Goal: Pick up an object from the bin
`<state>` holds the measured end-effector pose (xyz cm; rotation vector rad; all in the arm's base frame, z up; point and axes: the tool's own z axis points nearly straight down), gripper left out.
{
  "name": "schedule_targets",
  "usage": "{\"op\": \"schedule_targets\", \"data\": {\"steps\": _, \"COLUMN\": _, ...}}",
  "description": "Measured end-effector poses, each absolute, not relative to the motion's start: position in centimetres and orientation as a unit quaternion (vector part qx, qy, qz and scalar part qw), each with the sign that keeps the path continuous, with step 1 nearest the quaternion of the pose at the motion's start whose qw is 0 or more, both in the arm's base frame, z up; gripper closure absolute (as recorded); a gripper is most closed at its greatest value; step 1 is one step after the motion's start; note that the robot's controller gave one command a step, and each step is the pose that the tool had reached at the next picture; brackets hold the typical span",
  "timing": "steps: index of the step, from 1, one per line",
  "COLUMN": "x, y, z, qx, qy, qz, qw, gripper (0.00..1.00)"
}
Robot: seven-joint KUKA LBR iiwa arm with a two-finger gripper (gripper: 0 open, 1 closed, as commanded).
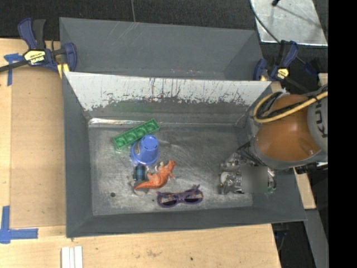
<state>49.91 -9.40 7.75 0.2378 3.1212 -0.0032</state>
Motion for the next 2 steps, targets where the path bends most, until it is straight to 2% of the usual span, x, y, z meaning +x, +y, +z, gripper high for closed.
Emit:
{"op": "schedule_targets", "data": {"steps": 1, "x": 49.7, "y": -9.4, "z": 8.8, "qx": 0.076, "qy": 0.997, "qz": 0.0, "qw": 0.001, "gripper": 1.0}}
{"op": "schedule_targets", "data": {"steps": 2, "x": 49.8, "y": -9.4, "z": 10.0, "qx": 0.076, "qy": 0.997, "qz": 0.0, "qw": 0.001, "gripper": 1.0}}
